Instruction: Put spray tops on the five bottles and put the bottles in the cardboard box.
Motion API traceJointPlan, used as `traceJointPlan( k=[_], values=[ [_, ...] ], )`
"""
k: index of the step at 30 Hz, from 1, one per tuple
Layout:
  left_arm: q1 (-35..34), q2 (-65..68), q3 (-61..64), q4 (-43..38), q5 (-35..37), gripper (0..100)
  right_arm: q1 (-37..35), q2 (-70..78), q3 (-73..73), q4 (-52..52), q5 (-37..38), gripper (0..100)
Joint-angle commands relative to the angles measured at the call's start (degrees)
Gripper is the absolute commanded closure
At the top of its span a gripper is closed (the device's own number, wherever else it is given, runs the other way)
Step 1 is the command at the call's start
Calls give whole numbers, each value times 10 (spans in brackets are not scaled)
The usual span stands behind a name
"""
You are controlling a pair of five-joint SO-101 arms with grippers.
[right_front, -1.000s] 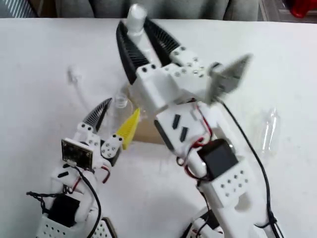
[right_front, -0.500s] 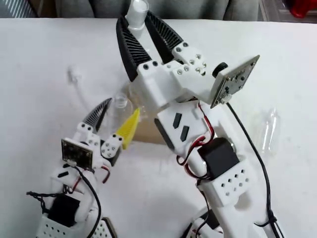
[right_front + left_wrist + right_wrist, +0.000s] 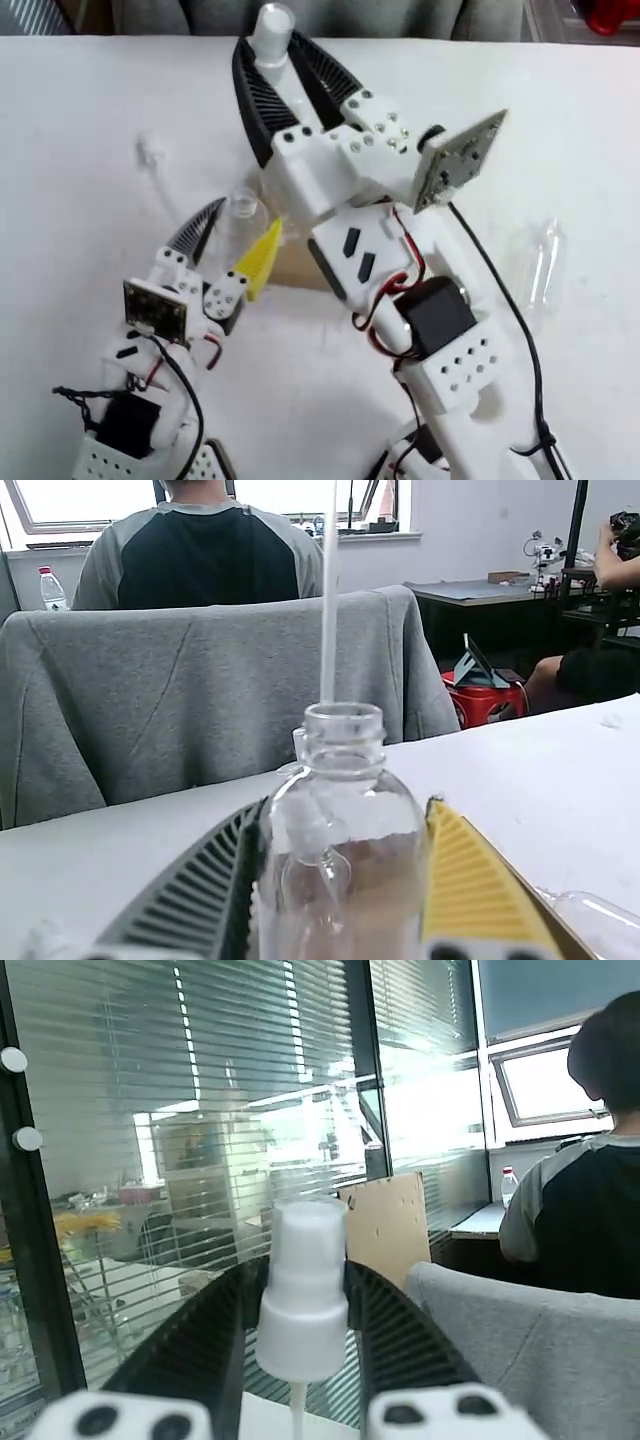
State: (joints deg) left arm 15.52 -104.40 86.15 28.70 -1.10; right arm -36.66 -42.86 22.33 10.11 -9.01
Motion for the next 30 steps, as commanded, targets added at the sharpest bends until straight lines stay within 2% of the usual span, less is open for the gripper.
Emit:
traceJointPlan(
  k=[1, 7, 12, 19, 24, 30],
  values=[
    [2, -6, -9, -20, -5, 980, 21, -6, 3, -12, 1, 983],
    [2, -6, -9, -20, -4, 980, 47, -6, 17, -15, 1, 983],
    [2, -6, -9, -20, -4, 980, 40, -8, 46, -13, -4, 983],
    [2, -6, -9, -20, -3, 979, -33, -66, 87, -8, -4, 983],
    [2, -6, -9, -20, -3, 979, -71, -91, 98, 92, -4, 983],
    [2, -6, -10, -21, -3, 979, -72, -94, 96, 183, -5, 981]
  ],
)
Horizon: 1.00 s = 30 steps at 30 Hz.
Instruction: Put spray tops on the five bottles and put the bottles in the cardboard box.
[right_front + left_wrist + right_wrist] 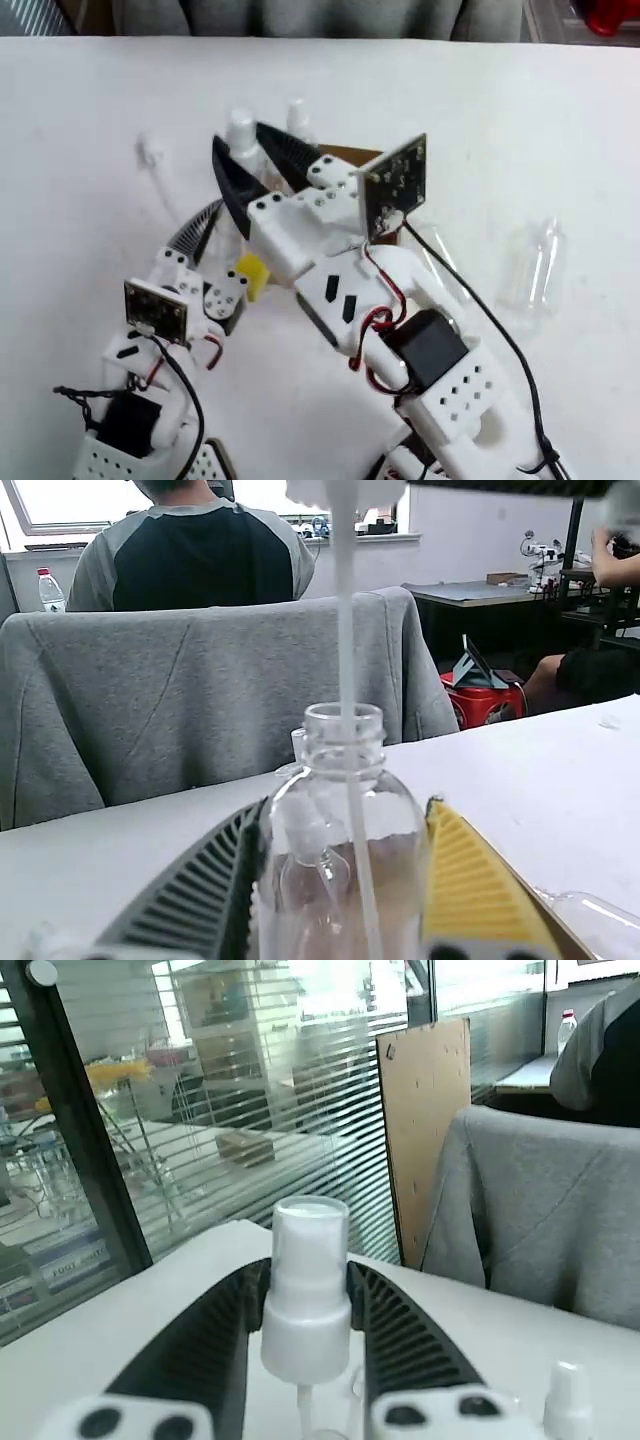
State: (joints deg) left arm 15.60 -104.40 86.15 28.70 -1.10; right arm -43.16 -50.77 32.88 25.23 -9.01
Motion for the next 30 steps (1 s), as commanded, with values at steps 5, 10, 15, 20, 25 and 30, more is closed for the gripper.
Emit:
traceJointPlan(
  k=[5, 10, 15, 20, 25, 30],
  values=[
    [1, -6, -9, -28, -3, 979, -16, -9, -11, 95, -5, 981],
    [1, -6, -8, -36, -3, 979, -31, -9, -12, 118, 0, 931],
    [1, -6, -7, -36, -3, 979, -42, -9, -57, 164, 0, 860],
    [1, -6, -5, -34, -3, 979, -44, -7, -156, 245, 1, 861],
    [1, -6, -4, -32, -3, 979, -37, 20, -273, 327, 1, 861],
    [1, -6, -4, -16, -3, 979, -6, 27, -351, 356, 1, 879]
  ],
)
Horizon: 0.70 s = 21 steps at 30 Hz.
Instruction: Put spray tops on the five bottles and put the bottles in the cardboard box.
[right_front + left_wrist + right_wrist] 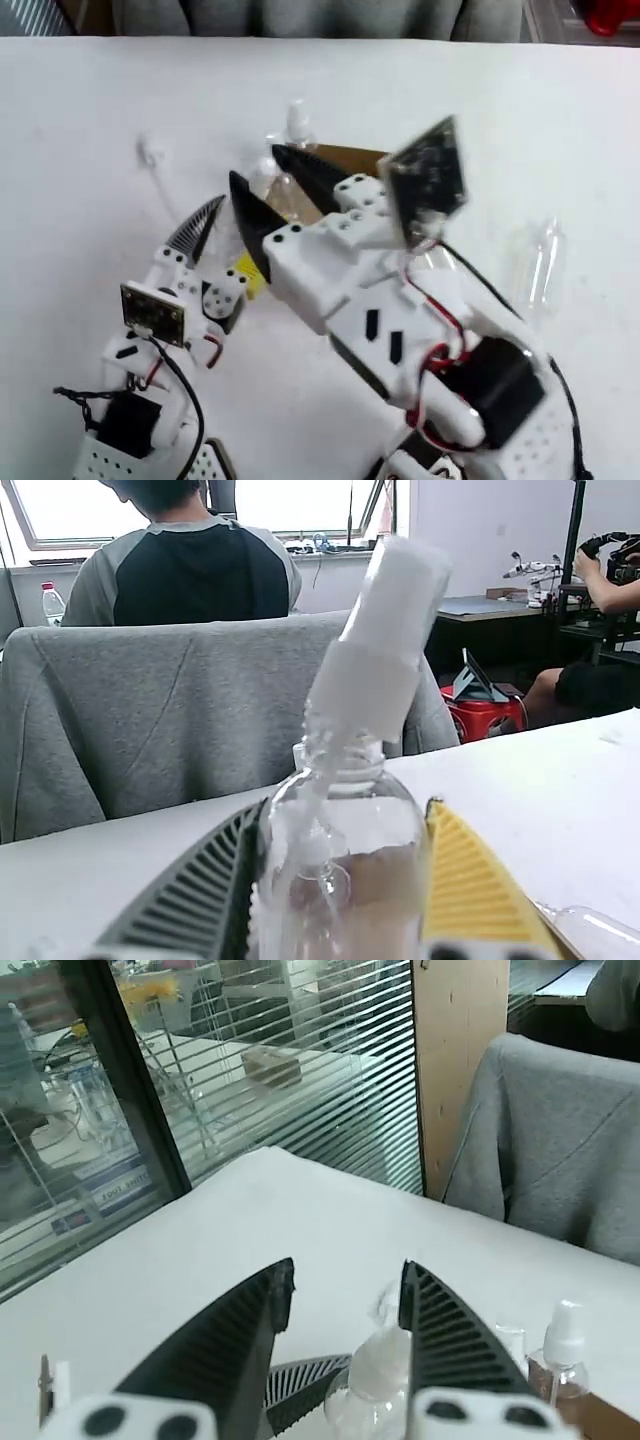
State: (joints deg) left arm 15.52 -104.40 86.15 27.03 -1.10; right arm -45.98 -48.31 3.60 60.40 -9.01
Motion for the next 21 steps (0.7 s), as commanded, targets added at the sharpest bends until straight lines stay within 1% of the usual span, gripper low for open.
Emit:
traceJointPlan(
  k=[1, 3, 4, 6, 7, 11, 18, 21],
  values=[
    [2, -6, -4, 5, -3, 979, 35, 2, -63, 4, 1, 906],
    [2, -6, -4, 9, -3, 979, 64, 4, -64, 5, 1, 983],
    [2, -6, -4, 9, -3, 979, 80, 7, -62, 8, 1, 988],
    [2, -6, -4, 9, -3, 979, 110, 7, -43, 19, 1, 964],
    [2, -6, -4, 9, -3, 979, 121, 7, -27, 19, 1, 976],
    [2, -6, -4, 7, -3, 979, 139, 8, 48, 7, 1, 983],
    [2, -6, -8, 8, -3, 979, 137, 16, 190, -157, 1, 984],
    [2, -6, -8, 8, -4, 979, 136, 41, 208, -183, 1, 984]
  ],
)
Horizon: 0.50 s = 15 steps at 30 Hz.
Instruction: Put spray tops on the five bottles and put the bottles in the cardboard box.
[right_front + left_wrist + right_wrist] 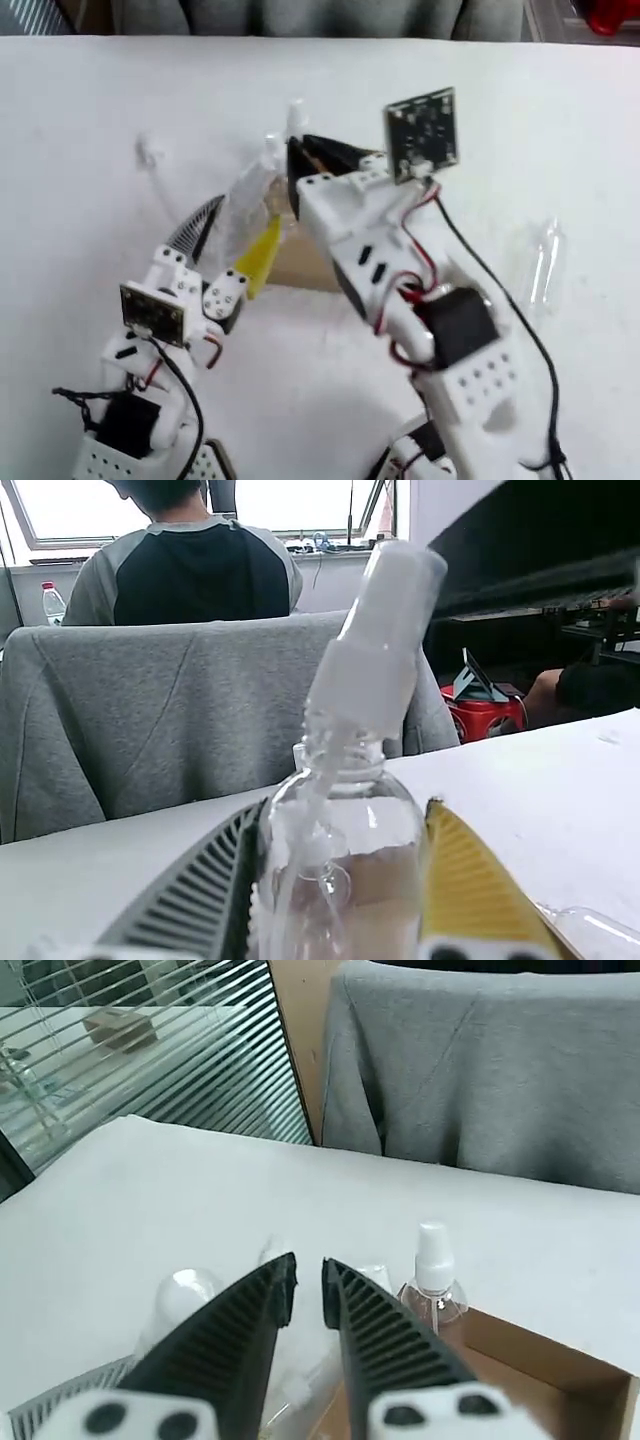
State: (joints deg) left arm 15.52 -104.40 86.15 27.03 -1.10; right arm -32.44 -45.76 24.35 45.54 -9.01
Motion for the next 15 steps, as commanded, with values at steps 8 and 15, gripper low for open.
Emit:
traceJointPlan(
  k=[8, 15],
  values=[
    [2, -6, -8, 6, -3, 979, -58, 31, 0, -36, 0, 984],
    [2, -6, -5, 6, -3, 979, -60, 1, 1, -32, 0, 984]
  ],
)
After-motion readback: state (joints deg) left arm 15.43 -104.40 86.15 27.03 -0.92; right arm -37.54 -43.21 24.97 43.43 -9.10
